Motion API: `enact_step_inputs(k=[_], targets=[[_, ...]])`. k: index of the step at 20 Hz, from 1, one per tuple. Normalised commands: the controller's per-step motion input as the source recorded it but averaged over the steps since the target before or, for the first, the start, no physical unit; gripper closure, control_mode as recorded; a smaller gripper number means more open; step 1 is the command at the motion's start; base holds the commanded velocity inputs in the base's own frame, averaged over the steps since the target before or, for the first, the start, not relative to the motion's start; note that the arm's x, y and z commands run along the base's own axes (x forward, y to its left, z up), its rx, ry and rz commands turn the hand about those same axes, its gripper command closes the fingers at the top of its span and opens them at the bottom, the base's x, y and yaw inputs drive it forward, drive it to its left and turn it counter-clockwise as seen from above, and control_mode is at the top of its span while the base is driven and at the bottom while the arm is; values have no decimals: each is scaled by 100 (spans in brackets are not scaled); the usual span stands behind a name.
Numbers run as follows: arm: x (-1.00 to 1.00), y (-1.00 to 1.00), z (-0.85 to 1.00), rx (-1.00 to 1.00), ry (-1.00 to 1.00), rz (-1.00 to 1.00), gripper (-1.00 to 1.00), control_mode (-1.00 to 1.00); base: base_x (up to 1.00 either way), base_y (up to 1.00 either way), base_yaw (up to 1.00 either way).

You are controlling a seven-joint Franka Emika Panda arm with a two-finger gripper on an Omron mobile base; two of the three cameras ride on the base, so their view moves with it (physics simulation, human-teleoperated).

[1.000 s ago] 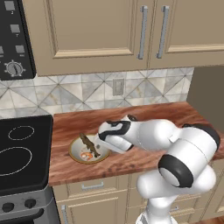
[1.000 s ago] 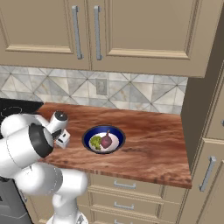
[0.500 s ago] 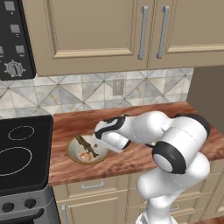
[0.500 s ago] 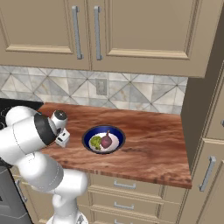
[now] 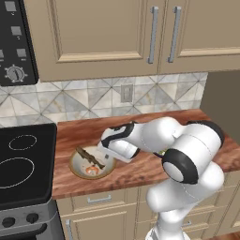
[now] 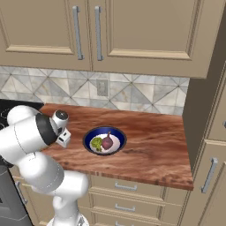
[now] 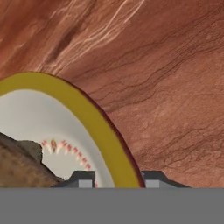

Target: Place the bowl containing the fish and shrimp in the microwave. Close the microwave door and press the start button to microwave the meal.

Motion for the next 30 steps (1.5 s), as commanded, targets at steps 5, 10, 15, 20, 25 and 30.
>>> enact_step_inputs(k=[5,10,15,20,25,30], targets=[[0,0,24,0,0,0,100,-100,0,0,0],[-6,-20,47,1,-4,0,100,-100,0,0,0],[-21,-58,40,11,-14,0,100,-100,0,0,0],[-30,-82,42,22,-20,0,100,-100,0,0,0],[-48,-79,95,14,0,0,100,-100,0,0,0],[-52,-75,99,6,9,0,100,-100,0,0,0]])
